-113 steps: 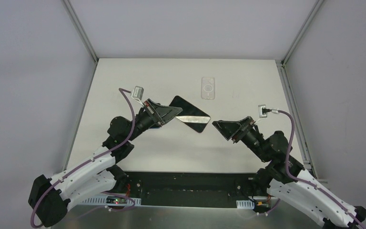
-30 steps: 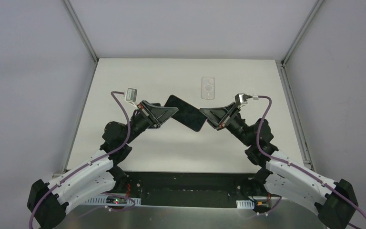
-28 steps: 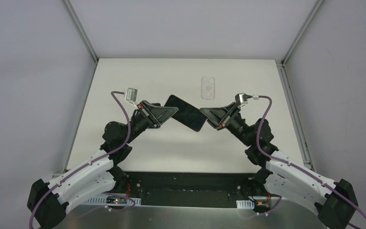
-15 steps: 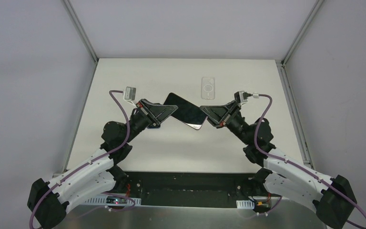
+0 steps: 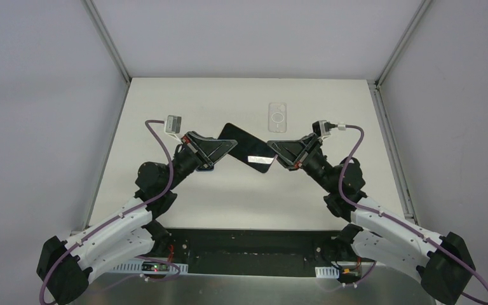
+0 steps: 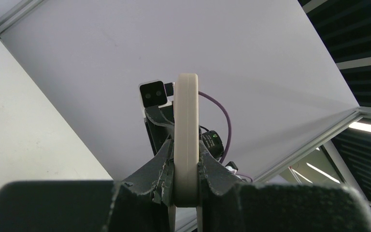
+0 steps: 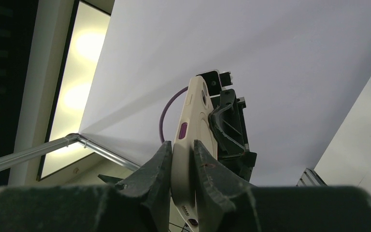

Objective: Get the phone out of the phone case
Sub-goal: Remove the phone case from the phone.

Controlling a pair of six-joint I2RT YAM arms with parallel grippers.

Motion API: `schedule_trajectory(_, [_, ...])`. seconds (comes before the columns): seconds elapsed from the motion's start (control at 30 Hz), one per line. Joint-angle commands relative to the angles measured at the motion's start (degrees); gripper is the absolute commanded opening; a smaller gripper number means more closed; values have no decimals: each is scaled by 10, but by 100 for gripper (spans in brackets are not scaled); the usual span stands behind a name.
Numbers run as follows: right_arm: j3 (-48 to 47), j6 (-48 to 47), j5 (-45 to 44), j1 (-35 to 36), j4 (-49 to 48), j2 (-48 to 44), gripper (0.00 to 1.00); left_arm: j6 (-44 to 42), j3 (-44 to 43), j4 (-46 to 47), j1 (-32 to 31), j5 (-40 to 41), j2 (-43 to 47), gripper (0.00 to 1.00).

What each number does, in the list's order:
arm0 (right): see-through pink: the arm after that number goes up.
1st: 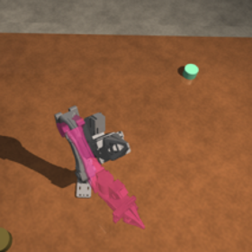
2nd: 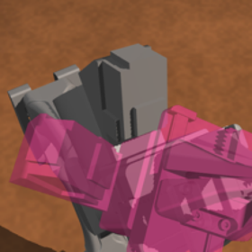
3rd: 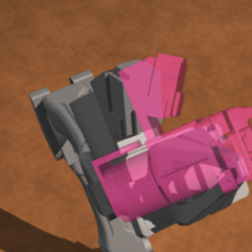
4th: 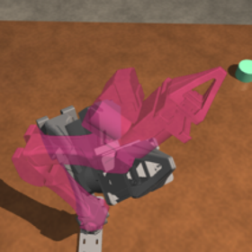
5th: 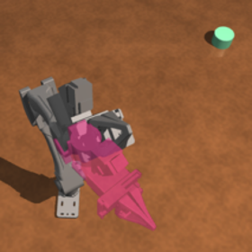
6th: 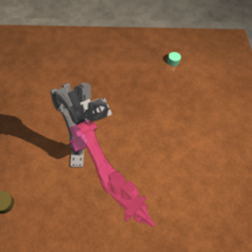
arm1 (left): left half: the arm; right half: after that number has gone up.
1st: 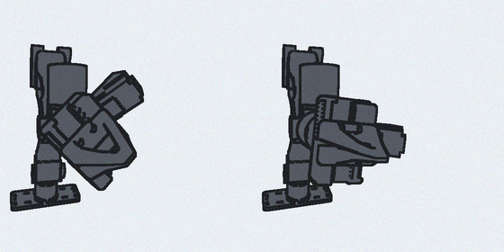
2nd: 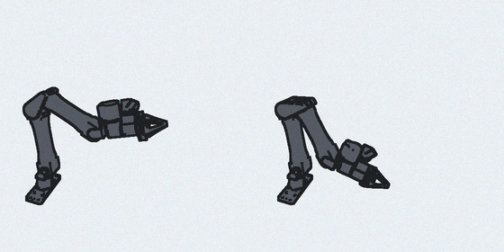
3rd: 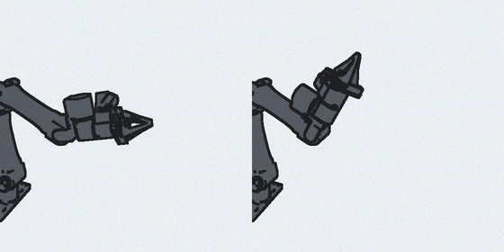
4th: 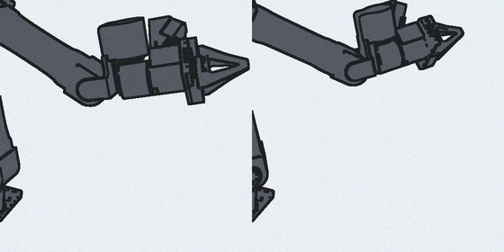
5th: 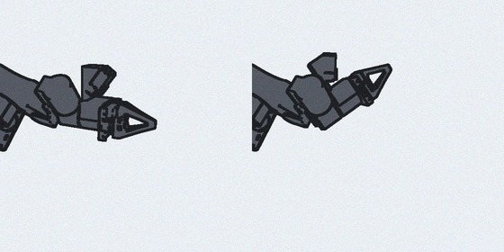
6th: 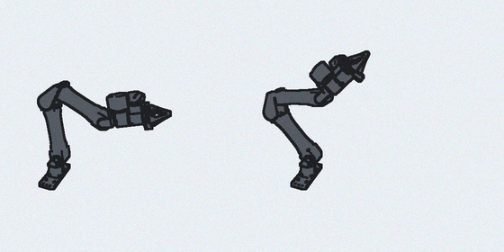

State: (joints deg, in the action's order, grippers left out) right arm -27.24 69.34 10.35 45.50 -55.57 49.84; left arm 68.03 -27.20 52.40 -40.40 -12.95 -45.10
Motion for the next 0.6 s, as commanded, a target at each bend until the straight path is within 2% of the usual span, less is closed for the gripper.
schedule_trajectory(0.0, [-16,34,43,11,-109,-16,26,-4,-15,11,5,10,-15,0])
schedule_trajectory(0.13, [-4,30,17,11,-104,-29,30,-3,-12,15,5,14,-10,0])
schedule_trajectory(0.43, [26,21,-36,4,-69,-67,31,-3,-7,16,5,26,16,0])
schedule_trajectory(0.57, [30,21,-50,3,-55,-72,37,-2,-7,17,5,27,20,0])
